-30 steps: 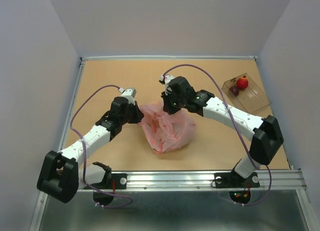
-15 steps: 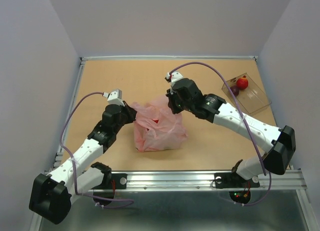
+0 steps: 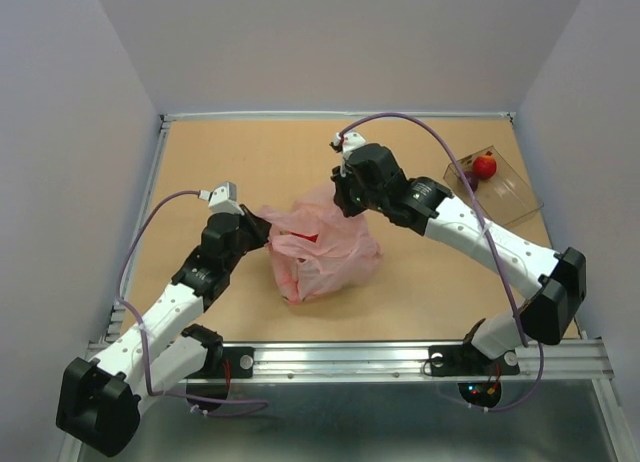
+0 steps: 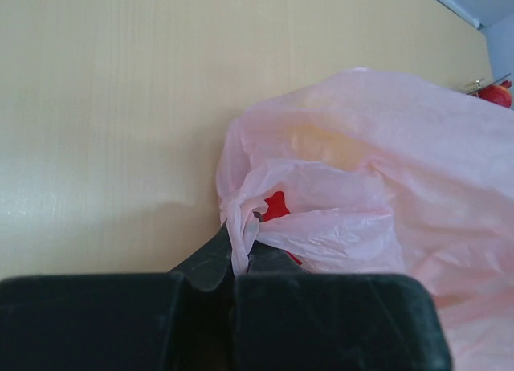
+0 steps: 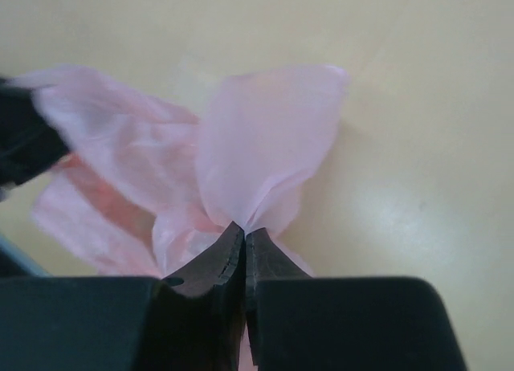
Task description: Untie the knot of the plastic bag and take out the fruit
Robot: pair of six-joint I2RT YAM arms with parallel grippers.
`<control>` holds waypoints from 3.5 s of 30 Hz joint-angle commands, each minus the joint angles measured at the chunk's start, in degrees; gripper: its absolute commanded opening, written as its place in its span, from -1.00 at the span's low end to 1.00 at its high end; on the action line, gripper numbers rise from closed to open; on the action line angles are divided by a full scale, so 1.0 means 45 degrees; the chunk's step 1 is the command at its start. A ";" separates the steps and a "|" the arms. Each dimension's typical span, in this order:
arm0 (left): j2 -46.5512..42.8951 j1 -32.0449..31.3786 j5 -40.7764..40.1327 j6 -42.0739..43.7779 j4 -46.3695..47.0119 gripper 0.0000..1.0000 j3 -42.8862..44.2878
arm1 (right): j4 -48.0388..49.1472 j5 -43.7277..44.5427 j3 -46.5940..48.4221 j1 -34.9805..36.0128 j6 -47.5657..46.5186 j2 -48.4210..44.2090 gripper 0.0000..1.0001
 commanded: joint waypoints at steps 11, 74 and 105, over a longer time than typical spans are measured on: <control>-0.0121 -0.0013 0.0650 0.0103 0.0319 -1.00 0.0512 | 0.0201 0.2632 0.4737 -0.2206 -0.1294 0.4887 0.00; 0.0427 -0.0072 0.0726 -0.0308 -0.0111 -1.00 -0.0054 | -0.0835 0.8374 -1.1017 0.2325 1.6697 -0.4897 -0.61; 0.1286 -0.0248 0.1588 0.1841 -0.0286 -1.00 0.0923 | -0.2516 0.3412 -0.1150 0.2345 0.3258 0.1314 0.37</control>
